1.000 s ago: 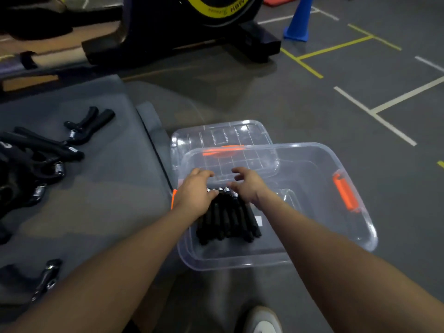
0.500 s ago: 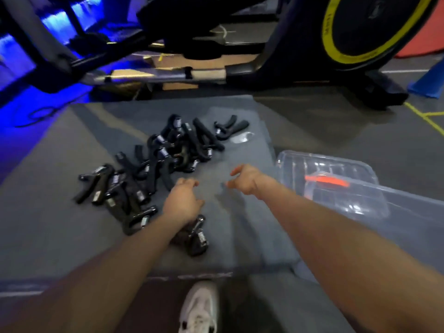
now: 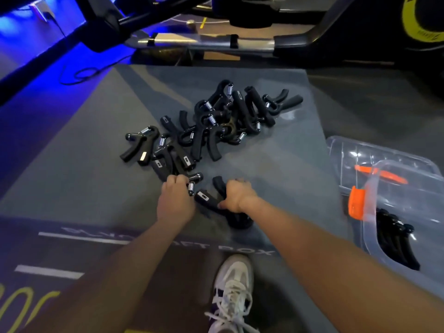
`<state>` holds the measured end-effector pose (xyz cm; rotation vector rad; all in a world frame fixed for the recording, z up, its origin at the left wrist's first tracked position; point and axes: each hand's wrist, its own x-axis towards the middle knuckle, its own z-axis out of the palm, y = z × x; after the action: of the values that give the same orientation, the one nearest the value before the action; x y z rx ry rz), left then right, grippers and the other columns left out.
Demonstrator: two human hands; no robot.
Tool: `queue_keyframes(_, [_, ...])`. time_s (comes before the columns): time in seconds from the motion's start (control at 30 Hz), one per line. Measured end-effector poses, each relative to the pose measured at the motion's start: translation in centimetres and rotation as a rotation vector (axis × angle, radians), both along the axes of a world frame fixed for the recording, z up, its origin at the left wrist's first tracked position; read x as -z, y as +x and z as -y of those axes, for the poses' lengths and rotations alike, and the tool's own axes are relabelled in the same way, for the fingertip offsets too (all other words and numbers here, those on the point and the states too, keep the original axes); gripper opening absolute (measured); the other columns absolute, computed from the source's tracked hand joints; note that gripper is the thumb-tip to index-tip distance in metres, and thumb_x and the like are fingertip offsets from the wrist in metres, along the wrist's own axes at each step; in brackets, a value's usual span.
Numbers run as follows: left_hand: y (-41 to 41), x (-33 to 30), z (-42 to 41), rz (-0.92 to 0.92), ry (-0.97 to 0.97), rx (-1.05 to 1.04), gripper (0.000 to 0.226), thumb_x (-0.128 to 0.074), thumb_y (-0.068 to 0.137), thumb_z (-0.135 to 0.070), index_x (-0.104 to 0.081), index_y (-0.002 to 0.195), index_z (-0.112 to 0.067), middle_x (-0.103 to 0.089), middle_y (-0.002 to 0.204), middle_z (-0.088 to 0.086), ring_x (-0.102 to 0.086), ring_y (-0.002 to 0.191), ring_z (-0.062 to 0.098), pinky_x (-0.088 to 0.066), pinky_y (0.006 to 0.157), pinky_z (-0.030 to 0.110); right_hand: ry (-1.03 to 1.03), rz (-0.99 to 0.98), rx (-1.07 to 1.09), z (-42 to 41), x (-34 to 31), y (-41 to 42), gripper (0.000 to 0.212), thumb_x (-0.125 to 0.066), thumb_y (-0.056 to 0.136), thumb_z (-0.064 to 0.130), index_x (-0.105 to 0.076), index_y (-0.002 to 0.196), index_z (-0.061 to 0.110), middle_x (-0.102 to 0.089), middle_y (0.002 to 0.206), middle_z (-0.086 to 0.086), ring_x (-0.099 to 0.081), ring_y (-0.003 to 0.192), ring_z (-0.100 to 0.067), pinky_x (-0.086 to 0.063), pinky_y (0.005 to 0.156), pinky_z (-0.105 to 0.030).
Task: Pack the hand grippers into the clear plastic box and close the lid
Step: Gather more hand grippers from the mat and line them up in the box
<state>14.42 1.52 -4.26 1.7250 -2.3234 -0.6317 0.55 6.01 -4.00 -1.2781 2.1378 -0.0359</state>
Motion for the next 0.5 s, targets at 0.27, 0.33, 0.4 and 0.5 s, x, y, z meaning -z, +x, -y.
queue_keyframes(0.27, [1.5, 1.0, 1.2, -0.056, 0.034, -0.007, 0.053, -0.068, 0.081, -0.018, -0.045, 0.127, -0.01, -0.036, 0.135, 0.007, -0.035, 0.125, 0.028, -0.036, 0.103, 0.037, -0.011, -0.138, -0.1, 0.3, 1.0, 0.2, 0.077, -0.076, 0.072, 0.043, -0.044, 0.131, 0.006, -0.046, 0.131, -0.014, -0.046, 0.123, -0.032, -0.039, 0.102, -0.037])
queue_keyframes(0.33, [1.4, 1.2, 1.6, -0.159, 0.094, -0.096, 0.059, -0.072, 0.079, -0.026, -0.044, 0.127, -0.007, -0.034, 0.136, 0.01, -0.037, 0.125, 0.029, -0.031, 0.108, 0.035, -0.023, -0.168, -0.096, 0.3, 0.8, 0.0, 0.07, -0.076, 0.069, 0.044, -0.05, 0.123, 0.007, -0.053, 0.125, -0.014, -0.054, 0.115, -0.031, -0.044, 0.095, -0.036])
queue_keyframes(0.4, [1.0, 1.3, 1.9, -0.261, 0.136, -0.2, 0.059, -0.069, 0.081, -0.027, -0.041, 0.127, -0.004, -0.031, 0.138, 0.014, -0.04, 0.125, 0.032, -0.03, 0.109, 0.035, -0.026, -0.19, -0.026, 0.4, 0.8, -0.9, 0.071, -0.075, 0.067, 0.047, -0.051, 0.121, 0.008, -0.056, 0.123, -0.014, -0.056, 0.113, -0.032, -0.046, 0.092, -0.036])
queue_keyframes(0.5, [0.1, 1.3, 2.7, -0.358, 0.214, -0.393, 0.058, -0.069, 0.081, -0.017, -0.035, 0.126, 0.001, -0.032, 0.137, 0.021, -0.044, 0.121, 0.037, -0.035, 0.105, 0.037, -0.025, -0.114, 0.186, 0.2, 0.9, -3.0, 0.076, -0.078, 0.06, 0.05, -0.054, 0.119, 0.008, -0.06, 0.121, -0.013, -0.06, 0.112, -0.03, -0.051, 0.091, -0.035])
